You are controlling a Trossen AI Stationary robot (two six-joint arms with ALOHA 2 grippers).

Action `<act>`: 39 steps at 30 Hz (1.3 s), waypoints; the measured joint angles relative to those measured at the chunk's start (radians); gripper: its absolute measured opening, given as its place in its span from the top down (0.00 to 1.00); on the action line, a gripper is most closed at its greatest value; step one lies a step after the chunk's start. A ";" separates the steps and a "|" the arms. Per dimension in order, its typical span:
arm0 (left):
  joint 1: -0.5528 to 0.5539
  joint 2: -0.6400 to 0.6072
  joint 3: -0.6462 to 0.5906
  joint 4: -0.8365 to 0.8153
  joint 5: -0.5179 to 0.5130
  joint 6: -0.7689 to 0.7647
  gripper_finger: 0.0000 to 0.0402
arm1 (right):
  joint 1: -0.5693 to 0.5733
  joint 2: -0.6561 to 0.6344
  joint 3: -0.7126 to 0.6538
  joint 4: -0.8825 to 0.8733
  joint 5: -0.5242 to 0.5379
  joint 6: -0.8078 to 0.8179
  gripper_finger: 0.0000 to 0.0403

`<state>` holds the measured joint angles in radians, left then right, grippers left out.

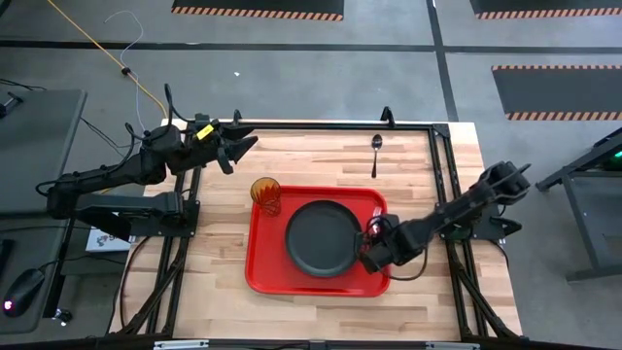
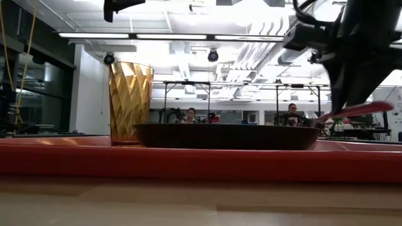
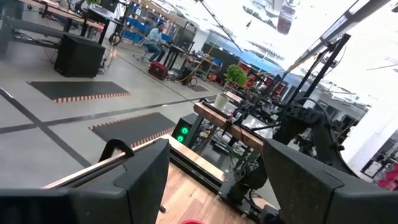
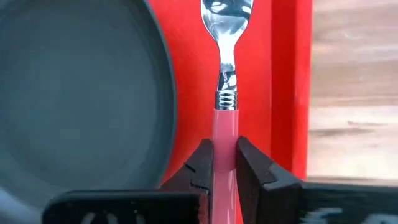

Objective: Pick and place plate/cup/fork/spoon on tray
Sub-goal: Put the pink fork on the right side of the the black plate on the red tray

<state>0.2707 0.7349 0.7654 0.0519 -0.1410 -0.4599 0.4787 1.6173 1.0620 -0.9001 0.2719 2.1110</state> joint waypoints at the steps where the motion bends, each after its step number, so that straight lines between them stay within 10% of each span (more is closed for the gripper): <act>1: 0.000 0.000 0.000 -0.001 0.000 0.000 0.38 | -0.008 0.012 0.004 0.000 0.003 -0.009 0.96; 39: 0.000 0.000 0.000 0.001 0.000 0.000 0.38 | -0.137 0.092 0.002 0.066 -0.137 -0.175 0.96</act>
<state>0.2703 0.7349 0.7654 0.0524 -0.1406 -0.4599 0.3420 1.7088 1.0643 -0.8338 0.1347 1.9356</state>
